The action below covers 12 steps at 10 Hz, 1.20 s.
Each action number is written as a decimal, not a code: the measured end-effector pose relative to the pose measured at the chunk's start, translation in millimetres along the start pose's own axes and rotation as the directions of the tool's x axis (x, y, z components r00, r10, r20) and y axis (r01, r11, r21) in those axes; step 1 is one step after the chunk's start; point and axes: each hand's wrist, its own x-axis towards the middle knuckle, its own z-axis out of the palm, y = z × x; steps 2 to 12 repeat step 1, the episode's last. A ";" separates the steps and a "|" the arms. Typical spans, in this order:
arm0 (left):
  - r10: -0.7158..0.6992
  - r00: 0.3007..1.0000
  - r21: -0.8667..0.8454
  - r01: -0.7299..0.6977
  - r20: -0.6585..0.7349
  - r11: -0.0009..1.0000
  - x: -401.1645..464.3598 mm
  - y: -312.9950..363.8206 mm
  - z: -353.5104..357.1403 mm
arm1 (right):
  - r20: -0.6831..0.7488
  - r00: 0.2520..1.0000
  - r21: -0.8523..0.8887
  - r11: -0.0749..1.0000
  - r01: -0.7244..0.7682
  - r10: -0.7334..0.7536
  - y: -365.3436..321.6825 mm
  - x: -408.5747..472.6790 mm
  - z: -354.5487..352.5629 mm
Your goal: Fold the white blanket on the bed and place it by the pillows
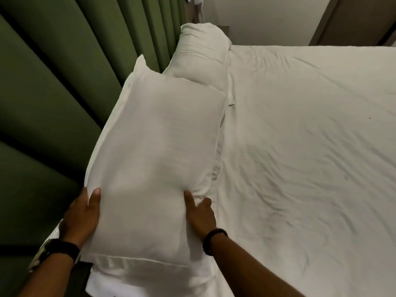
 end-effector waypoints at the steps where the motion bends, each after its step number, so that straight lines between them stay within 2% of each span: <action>1: 0.013 0.999 0.012 -0.013 -0.043 1.000 -10.5 13.1 -10.8 | -0.088 0.992 -0.097 0.992 0.087 -0.096 -25.4 -10.3 -33.5; 12: 0.013 0.999 0.012 -0.013 -0.043 1.000 -10.5 13.1 -10.8 | -0.088 0.992 -0.097 0.992 0.087 -0.096 -25.4 -10.3 -33.5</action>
